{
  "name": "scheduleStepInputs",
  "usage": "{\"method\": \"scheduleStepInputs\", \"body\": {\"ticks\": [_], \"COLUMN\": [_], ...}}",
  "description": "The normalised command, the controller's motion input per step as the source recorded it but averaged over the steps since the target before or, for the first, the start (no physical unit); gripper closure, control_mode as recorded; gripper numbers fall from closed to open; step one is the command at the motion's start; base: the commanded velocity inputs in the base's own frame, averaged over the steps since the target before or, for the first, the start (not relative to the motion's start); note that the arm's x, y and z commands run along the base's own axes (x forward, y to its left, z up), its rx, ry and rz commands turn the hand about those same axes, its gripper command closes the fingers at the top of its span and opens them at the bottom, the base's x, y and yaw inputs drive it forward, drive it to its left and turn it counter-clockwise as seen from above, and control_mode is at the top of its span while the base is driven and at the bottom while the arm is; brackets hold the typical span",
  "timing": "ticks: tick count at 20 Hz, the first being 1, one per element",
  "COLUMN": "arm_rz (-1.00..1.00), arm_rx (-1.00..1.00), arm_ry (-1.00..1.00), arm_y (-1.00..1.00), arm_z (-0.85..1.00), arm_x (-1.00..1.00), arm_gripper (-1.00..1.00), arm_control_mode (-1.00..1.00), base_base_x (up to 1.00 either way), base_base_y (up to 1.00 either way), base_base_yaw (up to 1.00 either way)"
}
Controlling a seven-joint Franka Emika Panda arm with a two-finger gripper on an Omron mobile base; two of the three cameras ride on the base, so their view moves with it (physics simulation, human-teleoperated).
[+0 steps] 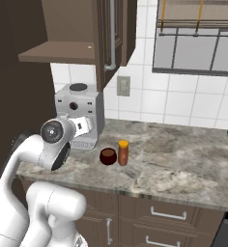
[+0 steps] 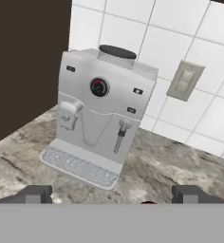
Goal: Pick the cinnamon and honey bottle from the cabinet and place them next to the mug.
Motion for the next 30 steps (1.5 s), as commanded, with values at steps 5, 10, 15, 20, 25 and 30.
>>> {"method": "scheduleStepInputs", "body": {"ticks": [5, 10, 15, 20, 25, 30], "arm_rz": [-0.14, -0.13, -0.18, -0.04, 0.00, -0.01], "arm_rx": [-0.07, -0.05, -0.01, 0.03, 0.06, 0.14], "arm_ry": [0.04, 0.00, -0.05, -0.12, -0.06, 0.00], "arm_y": [0.40, 0.29, 0.11, 0.01, -0.01, -0.01], "arm_z": [0.77, 0.93, 0.85, 0.51, 0.57, 0.25], "arm_x": [-0.20, -0.31, -0.18, -0.09, -0.09, 0.00], "arm_gripper": [-1.00, -1.00, -1.00, -1.00, -1.00, -1.00], "arm_control_mode": [-1.00, -1.00, -1.00, -1.00, -1.00, -1.00], "base_base_x": [0.00, 0.00, 0.00, 0.00, 0.00, 0.00], "base_base_y": [0.00, 0.00, 0.00, 0.00, 0.00, 0.00], "base_base_yaw": [0.00, 0.00, 0.00, 0.00, 0.00, 0.00]}}
